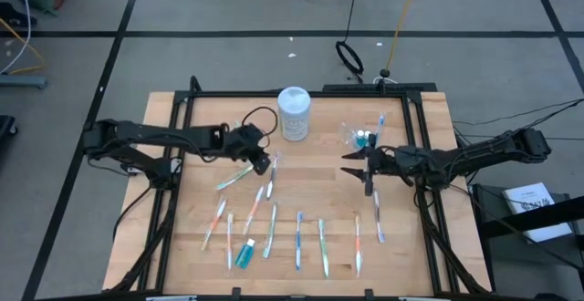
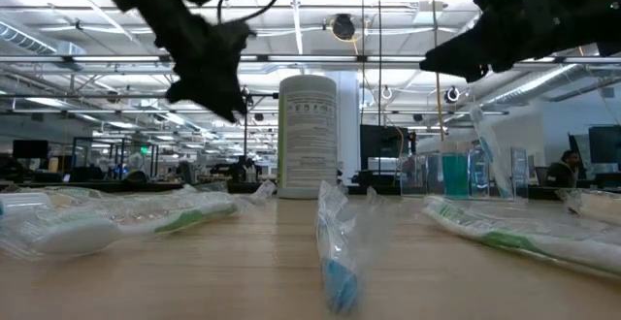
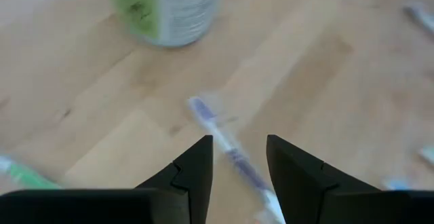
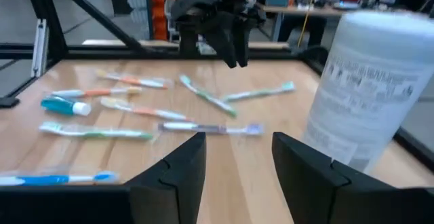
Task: Pick & Place toothbrushing station
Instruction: Put the purple toothbrush into the transparent organizer
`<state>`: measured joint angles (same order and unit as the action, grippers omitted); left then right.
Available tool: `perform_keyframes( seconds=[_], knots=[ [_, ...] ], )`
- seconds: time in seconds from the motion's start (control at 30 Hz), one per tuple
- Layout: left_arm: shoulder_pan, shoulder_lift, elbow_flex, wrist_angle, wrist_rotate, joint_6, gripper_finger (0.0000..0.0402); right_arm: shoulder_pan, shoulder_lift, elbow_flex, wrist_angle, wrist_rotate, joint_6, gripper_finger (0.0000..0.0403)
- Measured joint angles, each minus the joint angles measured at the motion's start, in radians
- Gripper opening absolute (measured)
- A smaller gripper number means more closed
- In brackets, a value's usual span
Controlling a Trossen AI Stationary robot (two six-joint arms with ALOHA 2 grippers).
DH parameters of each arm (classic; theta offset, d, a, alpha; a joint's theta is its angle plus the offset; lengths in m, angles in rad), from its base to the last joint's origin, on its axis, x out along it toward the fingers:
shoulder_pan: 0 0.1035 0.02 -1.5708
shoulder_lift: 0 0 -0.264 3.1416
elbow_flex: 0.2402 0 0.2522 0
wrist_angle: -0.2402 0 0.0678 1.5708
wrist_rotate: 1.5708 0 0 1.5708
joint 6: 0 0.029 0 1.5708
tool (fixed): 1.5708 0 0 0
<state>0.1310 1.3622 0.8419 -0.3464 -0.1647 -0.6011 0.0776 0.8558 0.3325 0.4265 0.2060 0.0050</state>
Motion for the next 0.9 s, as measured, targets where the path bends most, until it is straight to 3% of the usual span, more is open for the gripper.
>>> perform_keyframes(
  seconds=[0.23,0.43,0.57,0.9],
  knots=[
    [0.000,0.107,-0.079,0.152,-0.046,-0.186,0.0143,0.001,0.000,-0.001,-0.023,-0.001,0.028,0.0164],
    [0.004,0.229,-0.079,0.295,-0.038,-0.186,0.0143,0.003,0.000,-0.001,-0.032,-0.001,0.058,0.0164],
    [0.027,0.279,-0.079,0.301,-0.043,-0.194,0.0143,0.003,0.000,-0.001,-0.064,-0.038,0.084,0.0164],
    [0.046,0.301,-0.079,0.325,0.007,-0.179,0.0140,0.003,0.000,-0.001,-0.065,-0.081,0.085,0.0164]
  ],
)
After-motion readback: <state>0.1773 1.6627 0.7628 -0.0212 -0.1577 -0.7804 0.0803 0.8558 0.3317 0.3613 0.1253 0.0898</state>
